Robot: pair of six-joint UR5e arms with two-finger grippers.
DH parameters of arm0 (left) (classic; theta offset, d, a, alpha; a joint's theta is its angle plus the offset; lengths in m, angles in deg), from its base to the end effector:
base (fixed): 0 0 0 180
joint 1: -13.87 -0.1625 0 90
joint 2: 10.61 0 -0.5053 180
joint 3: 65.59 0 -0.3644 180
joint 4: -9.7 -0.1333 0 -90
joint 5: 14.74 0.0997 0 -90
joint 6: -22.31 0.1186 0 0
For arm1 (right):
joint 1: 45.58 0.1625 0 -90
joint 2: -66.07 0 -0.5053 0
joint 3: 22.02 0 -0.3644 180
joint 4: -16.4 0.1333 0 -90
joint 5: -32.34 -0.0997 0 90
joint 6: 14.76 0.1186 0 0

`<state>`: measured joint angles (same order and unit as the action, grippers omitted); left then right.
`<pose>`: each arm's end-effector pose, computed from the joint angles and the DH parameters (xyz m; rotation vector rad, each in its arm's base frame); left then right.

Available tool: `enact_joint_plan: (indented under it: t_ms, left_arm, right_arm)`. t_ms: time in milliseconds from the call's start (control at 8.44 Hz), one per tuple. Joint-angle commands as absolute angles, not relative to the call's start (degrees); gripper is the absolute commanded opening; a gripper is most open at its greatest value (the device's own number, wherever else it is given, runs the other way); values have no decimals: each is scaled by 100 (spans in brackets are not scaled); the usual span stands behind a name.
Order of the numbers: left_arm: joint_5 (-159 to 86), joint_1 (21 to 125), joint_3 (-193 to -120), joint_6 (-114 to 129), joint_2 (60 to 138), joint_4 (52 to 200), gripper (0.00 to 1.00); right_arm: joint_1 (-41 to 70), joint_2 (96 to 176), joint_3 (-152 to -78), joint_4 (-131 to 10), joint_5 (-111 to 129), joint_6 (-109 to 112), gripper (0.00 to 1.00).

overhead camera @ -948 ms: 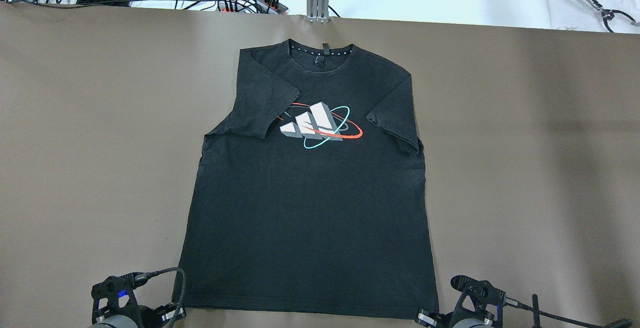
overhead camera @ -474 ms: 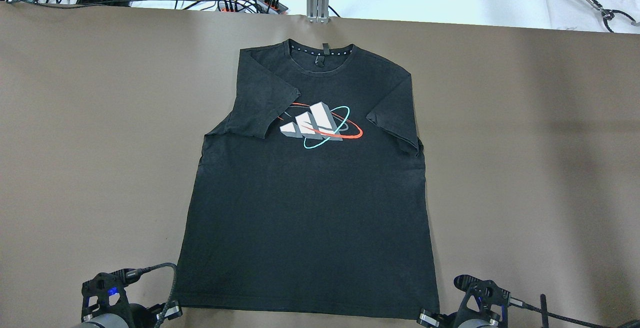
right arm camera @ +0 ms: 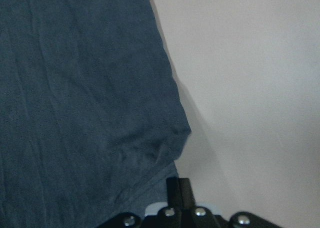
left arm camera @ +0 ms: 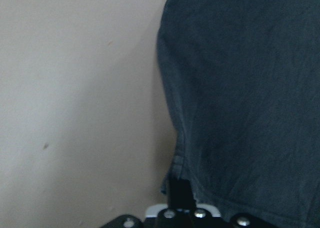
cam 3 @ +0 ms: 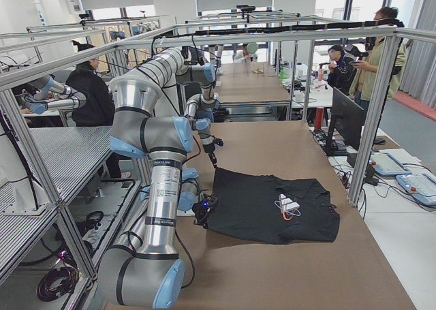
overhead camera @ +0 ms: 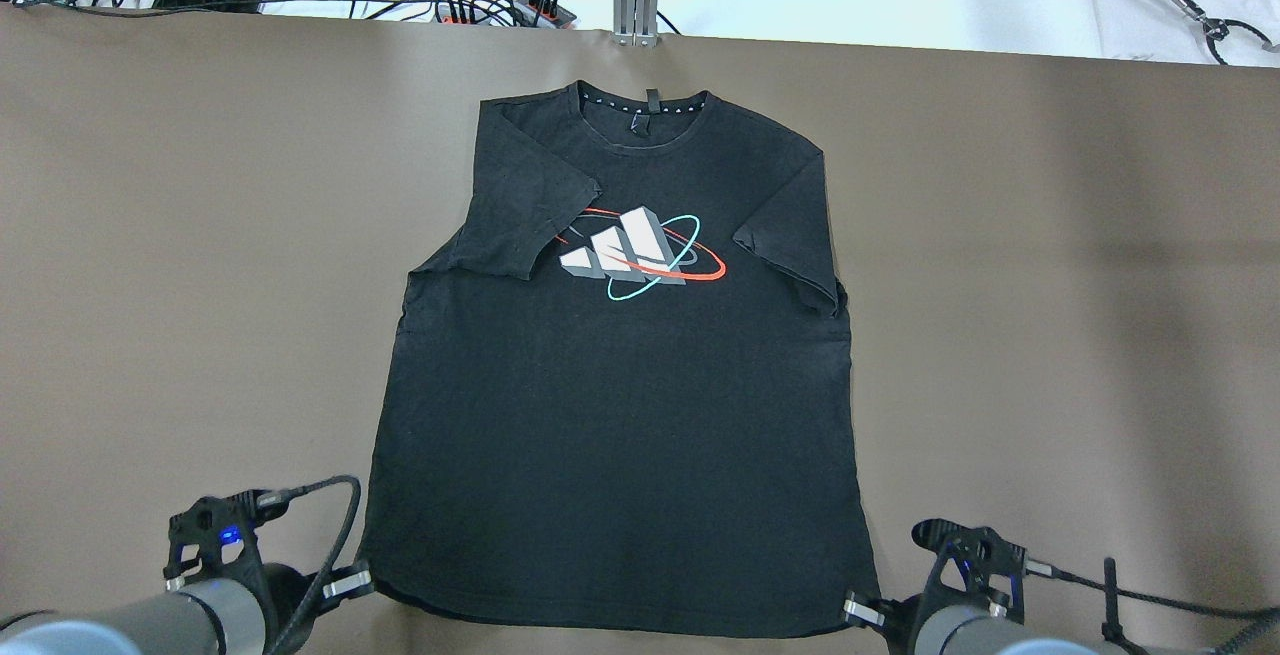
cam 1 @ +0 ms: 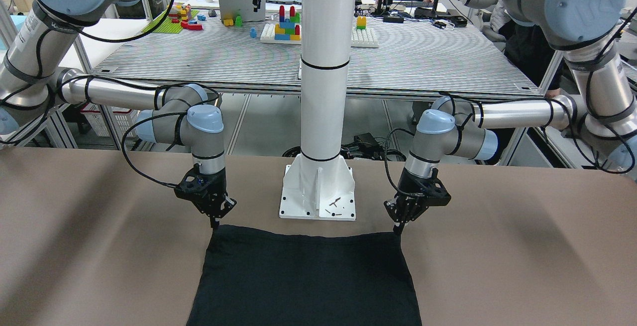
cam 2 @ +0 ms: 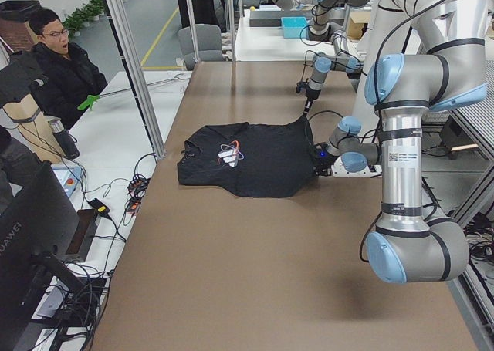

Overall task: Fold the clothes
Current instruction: 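Lift the hem and fold it toward the collar with both grippers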

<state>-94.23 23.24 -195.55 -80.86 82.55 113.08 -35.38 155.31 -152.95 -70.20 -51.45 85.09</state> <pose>0.4149 -0.2255 0.3992 0.1368 0.9973 -0.4504 -0.4000 -0.2204 0.4380 0.1058 -0.7907 0.3740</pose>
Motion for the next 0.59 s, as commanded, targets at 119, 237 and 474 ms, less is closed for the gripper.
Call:
enact_joint_plan:
  t_ms: [119,237,474]
  left_arm:
    - [-10682,4283,-18269,-6859,9686,11306,0]
    - [-10850,4627,-18084,-6848,9906,11297,0]
    - [-11252,5435,-17864,-6901,10110,11306,0]
  right_arm:
    - [-1355,14011,-14008,-7308,-6371,6964,0]
    - [-967,13834,-13806,-7282,-6537,6840,0]
    - [-334,13263,-13296,-7272,-7046,6838,0]
